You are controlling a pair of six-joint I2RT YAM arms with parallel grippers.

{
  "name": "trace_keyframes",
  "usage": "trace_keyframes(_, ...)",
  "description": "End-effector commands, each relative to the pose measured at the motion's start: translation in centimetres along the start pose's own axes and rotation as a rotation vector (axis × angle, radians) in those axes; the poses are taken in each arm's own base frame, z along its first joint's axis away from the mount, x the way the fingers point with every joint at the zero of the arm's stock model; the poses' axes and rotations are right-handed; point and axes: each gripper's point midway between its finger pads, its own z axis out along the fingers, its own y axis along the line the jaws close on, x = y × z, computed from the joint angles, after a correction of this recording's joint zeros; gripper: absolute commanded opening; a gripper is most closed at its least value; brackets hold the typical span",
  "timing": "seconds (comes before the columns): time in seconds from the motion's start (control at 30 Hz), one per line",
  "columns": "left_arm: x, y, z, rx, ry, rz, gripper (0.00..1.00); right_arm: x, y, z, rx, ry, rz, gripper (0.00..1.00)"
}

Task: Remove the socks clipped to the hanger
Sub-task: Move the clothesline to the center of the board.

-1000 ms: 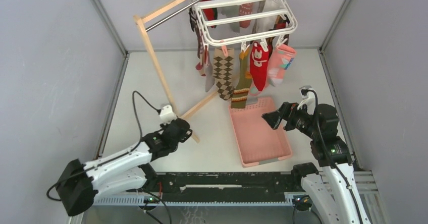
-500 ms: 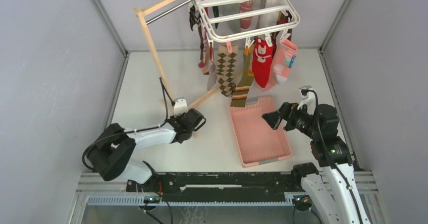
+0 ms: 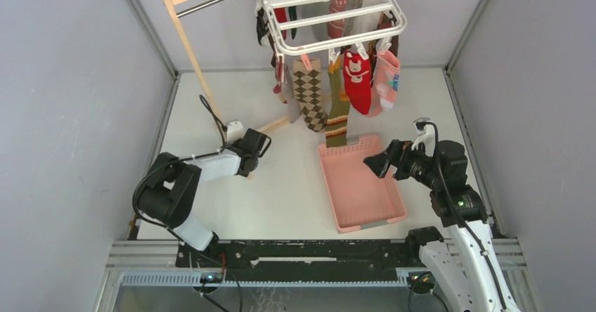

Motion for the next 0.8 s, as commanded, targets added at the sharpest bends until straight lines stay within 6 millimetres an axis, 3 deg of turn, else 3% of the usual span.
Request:
trace_keyframes(0.0,-5.1,-4.3,0.6,0.143,-0.058,-0.105,0.04,-2.3,1.2,-0.4,-0.031,-0.068,-0.052,1.0)
trace_keyframes(0.2,-7.7,-3.2,2.1,0.12,-0.062,-0.156,0.15,-2.2,1.1,-0.3,-0.032,-0.063,-0.048,1.0)
trace_keyframes(0.3,-8.9,-3.3,2.1,0.122,-0.053,-0.164,0.27,-2.2,1.2,-0.3,-0.034,-0.062,-0.047,1.0)
trace_keyframes(0.43,-10.2,-3.5,0.1,0.179,-0.057,-0.201,0.38,-2.1,1.2,-0.4,-0.029,-0.061,-0.043,1.0)
trace_keyframes(0.63,-10.3,-3.5,-4.5,0.261,-0.086,-0.235,0.59,-1.8,1.2,-0.6,-0.033,-0.064,-0.043,1.0)
trace_keyframes(0.77,-10.1,-4.8,-5.9,0.342,-0.067,-0.271,0.63,-1.7,1.4,-0.7,-0.044,-0.066,-0.036,1.0)
